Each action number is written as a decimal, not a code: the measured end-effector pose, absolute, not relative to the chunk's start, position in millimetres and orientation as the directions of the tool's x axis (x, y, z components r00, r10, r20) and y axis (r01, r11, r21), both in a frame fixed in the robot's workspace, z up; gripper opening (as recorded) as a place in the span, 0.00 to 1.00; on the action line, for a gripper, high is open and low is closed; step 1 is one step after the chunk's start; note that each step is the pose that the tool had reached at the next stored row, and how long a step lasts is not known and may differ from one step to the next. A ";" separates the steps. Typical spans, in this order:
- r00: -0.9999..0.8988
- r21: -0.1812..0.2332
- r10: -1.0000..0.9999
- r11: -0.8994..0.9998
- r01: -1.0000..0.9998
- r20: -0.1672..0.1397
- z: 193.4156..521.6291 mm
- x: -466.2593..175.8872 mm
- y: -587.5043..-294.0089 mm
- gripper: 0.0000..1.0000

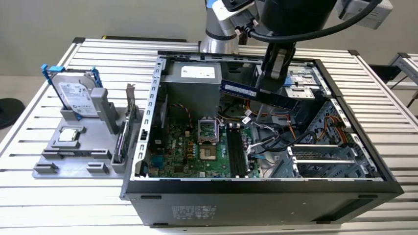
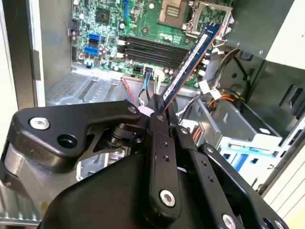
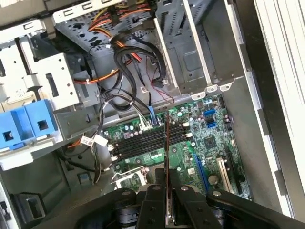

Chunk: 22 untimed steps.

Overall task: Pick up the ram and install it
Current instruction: 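Pick up the ram and move it above insertion slot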

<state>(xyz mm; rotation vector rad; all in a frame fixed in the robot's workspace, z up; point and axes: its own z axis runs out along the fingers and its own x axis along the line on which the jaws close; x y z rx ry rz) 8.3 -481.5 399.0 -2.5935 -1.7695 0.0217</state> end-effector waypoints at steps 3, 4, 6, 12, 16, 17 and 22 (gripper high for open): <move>0.413 -0.009 0.911 -0.413 0.911 -0.010 399.0 8.3 -481.5 0.00; 0.427 -0.009 0.904 -0.427 0.904 -0.010 399.0 8.3 -481.5 0.00; 0.456 -0.009 0.890 -0.456 0.890 -0.010 399.0 8.3 -481.5 0.00; 0.536 -0.009 0.844 -0.536 0.844 -0.010 399.0 8.3 -481.5 0.00; 0.585 -0.009 0.811 -0.585 0.811 -0.010 399.0 8.3 -481.5 0.00; 0.596 -0.009 0.803 -0.596 0.803 -0.010 399.0 8.3 -481.5 0.00; 0.653 -0.009 0.757 -0.653 0.757 -0.010 399.0 8.3 -481.5 0.00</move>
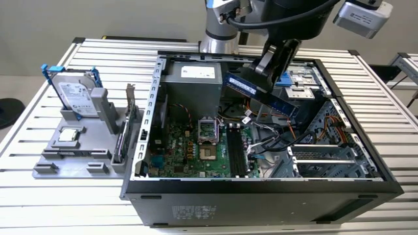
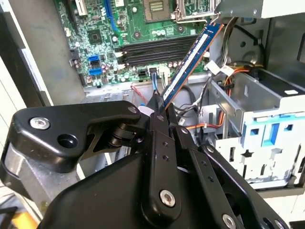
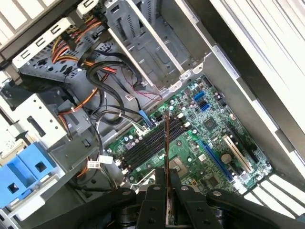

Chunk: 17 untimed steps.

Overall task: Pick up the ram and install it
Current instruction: 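Pick up the ram and move it above insertion slot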

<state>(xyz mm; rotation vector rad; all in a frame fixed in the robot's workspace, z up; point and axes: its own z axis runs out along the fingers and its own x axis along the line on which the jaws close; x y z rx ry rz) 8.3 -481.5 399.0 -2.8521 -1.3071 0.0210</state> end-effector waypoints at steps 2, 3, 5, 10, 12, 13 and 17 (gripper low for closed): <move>0.673 -0.009 0.740 -0.673 0.740 -0.010 399.0 8.3 -481.5 0.00; 0.684 -0.009 0.730 -0.684 0.730 -0.010 399.0 8.3 -481.5 0.00; 0.704 -0.009 0.710 -0.704 0.710 -0.010 399.0 8.3 -481.5 0.00; 0.754 -0.009 0.657 -0.754 0.657 -0.010 399.0 8.3 -481.5 0.00; 0.772 -0.009 0.635 -0.772 0.635 -0.010 399.0 8.3 -481.5 0.00; 0.781 -0.009 0.624 -0.781 0.624 -0.010 399.0 8.3 -481.5 0.00; 0.818 -0.009 0.576 -0.818 0.576 -0.010 399.0 8.3 -481.5 0.00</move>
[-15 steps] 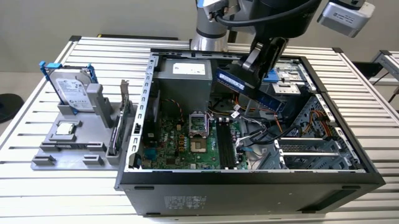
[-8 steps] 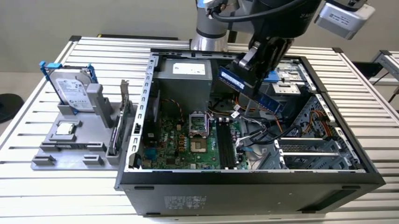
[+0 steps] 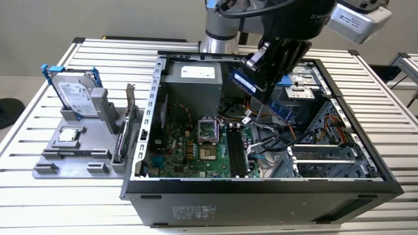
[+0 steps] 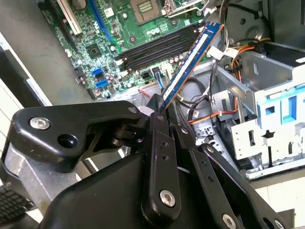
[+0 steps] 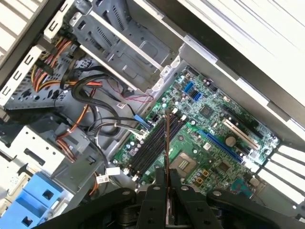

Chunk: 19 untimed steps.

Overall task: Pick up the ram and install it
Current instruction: 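Pick up the ram and move it above insertion slot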

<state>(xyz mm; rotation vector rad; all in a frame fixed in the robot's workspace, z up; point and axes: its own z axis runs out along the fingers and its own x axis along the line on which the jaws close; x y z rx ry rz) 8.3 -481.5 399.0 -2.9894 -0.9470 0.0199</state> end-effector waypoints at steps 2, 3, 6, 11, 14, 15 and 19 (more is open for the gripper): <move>0.835 -0.009 0.550 -0.835 0.550 -0.010 399.0 8.3 -481.5 0.00; 0.843 -0.009 0.538 -0.843 0.538 -0.010 399.0 8.3 -481.5 0.00; 0.866 -0.009 0.499 -0.866 0.499 -0.010 399.0 8.3 -481.5 0.00; 0.903 -0.009 0.430 -0.903 0.430 -0.010 399.0 8.3 -481.5 0.00; 0.921 -0.009 0.389 -0.921 0.389 -0.010 399.0 8.3 -481.5 0.00; 0.927 -0.009 0.375 -0.927 0.375 -0.010 399.0 8.3 -481.5 0.00; 0.948 -0.009 0.317 -0.948 0.317 -0.010 399.0 8.3 -481.5 0.00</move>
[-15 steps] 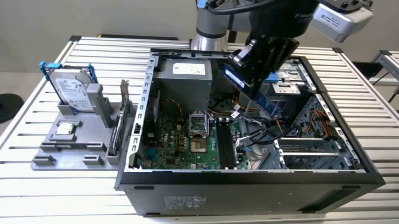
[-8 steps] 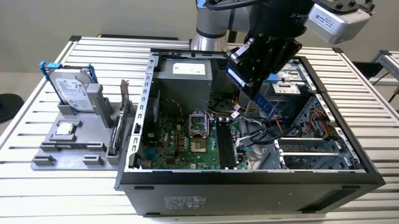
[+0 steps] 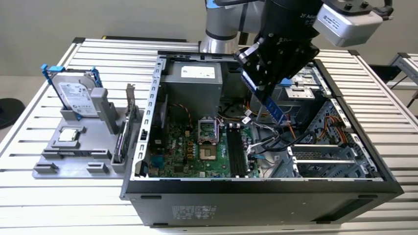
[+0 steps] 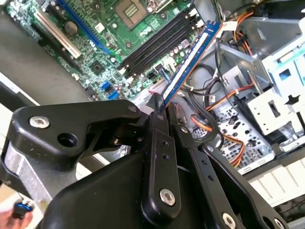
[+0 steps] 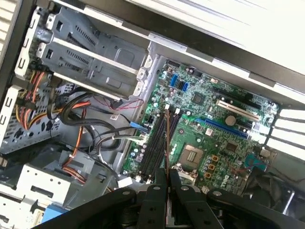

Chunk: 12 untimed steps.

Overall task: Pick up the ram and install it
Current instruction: 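Pick up the ram and move it above insertion slot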

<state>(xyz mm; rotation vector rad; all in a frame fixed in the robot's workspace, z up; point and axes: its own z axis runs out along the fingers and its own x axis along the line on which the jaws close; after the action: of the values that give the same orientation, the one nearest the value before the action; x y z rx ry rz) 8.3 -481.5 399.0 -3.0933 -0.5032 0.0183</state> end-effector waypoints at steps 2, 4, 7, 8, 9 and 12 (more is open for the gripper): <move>0.957 -0.009 0.289 -0.957 0.288 -0.010 399.0 8.3 -481.5 0.00; 0.965 -0.009 0.260 -0.965 0.260 -0.010 399.0 8.3 -481.5 0.00; 0.976 -0.009 0.217 -0.976 0.216 -0.010 399.0 8.3 -481.5 0.00; 0.979 -0.009 0.202 -0.979 0.202 -0.010 399.0 8.3 -481.5 0.00; 0.982 -0.009 0.187 -0.982 0.187 -0.010 399.0 8.3 -481.5 0.00; 0.990 -0.009 0.143 -0.990 0.143 -0.010 399.0 8.3 -481.5 0.00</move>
<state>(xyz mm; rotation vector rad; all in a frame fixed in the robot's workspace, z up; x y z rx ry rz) 8.3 -481.5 399.0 -3.1250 -0.2243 0.0173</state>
